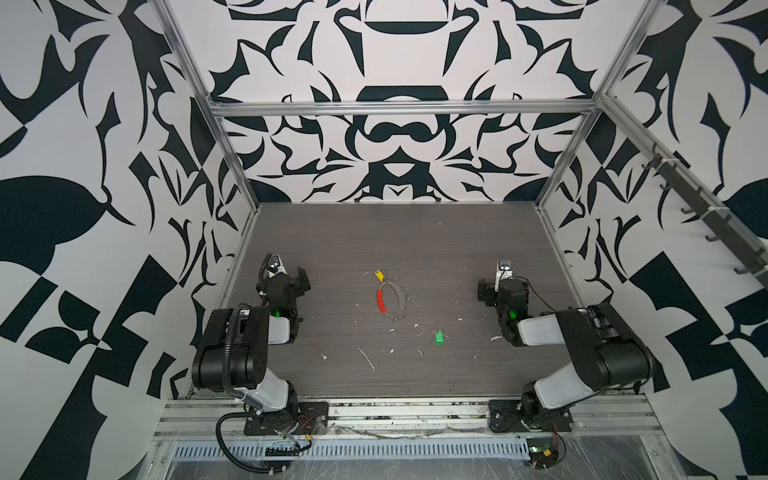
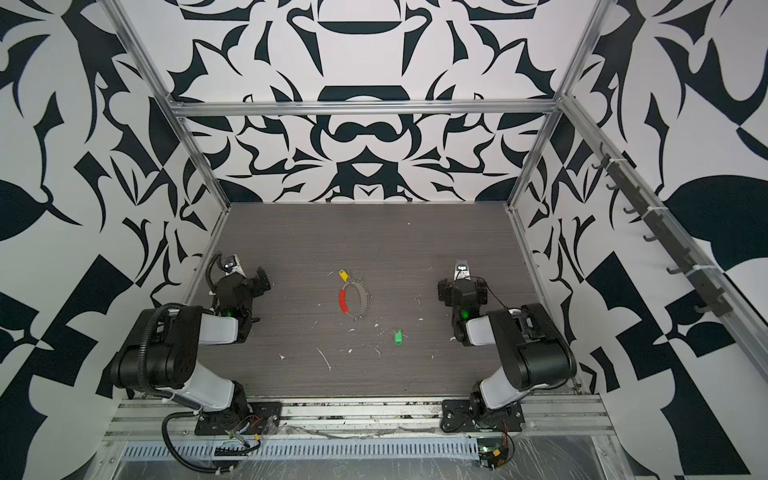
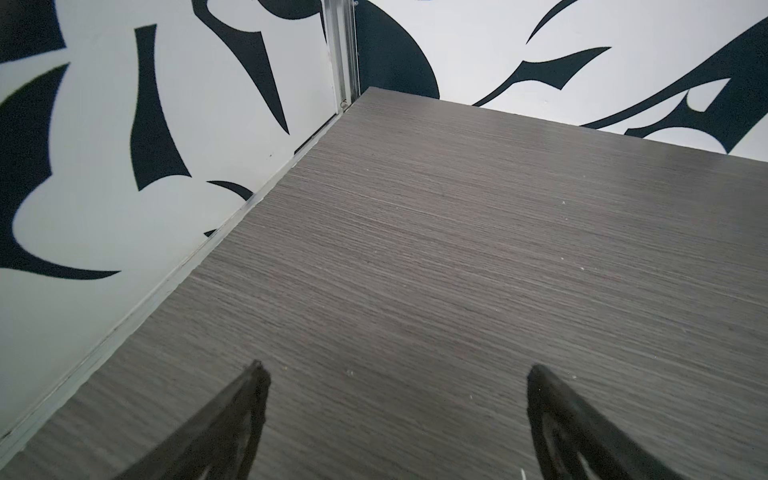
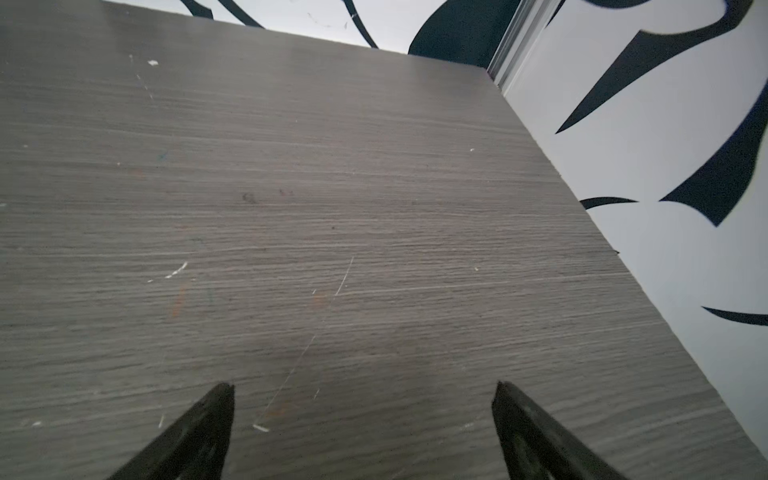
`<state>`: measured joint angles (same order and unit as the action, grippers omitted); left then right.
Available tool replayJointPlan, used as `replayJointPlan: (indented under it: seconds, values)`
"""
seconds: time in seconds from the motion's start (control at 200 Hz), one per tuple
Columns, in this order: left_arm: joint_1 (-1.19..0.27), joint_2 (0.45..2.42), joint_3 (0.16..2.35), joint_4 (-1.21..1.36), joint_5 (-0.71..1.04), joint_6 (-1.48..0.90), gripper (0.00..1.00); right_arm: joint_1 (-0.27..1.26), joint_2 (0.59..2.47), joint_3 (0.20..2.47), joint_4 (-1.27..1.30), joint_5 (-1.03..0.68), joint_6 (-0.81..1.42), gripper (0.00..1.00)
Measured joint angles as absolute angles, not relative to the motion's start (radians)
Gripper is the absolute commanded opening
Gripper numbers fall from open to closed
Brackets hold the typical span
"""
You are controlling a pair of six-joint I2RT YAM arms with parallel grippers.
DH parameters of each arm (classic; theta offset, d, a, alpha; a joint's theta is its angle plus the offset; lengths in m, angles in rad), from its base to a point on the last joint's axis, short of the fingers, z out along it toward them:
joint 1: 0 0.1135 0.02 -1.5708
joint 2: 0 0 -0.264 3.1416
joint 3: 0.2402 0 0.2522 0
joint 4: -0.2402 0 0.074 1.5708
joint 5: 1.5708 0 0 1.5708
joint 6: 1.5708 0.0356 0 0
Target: Remove the keys from the keyring
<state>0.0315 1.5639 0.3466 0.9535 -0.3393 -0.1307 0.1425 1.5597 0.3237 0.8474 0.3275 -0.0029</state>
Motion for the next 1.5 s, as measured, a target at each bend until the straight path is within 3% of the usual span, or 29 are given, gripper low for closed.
replayJointPlan:
  seconds: [1.5]
  values:
    - [0.031, 1.564, 0.347, 0.953, -0.339, -0.131, 0.99, 0.105, 1.568, 0.325, 0.905, 0.333, 0.031, 1.00]
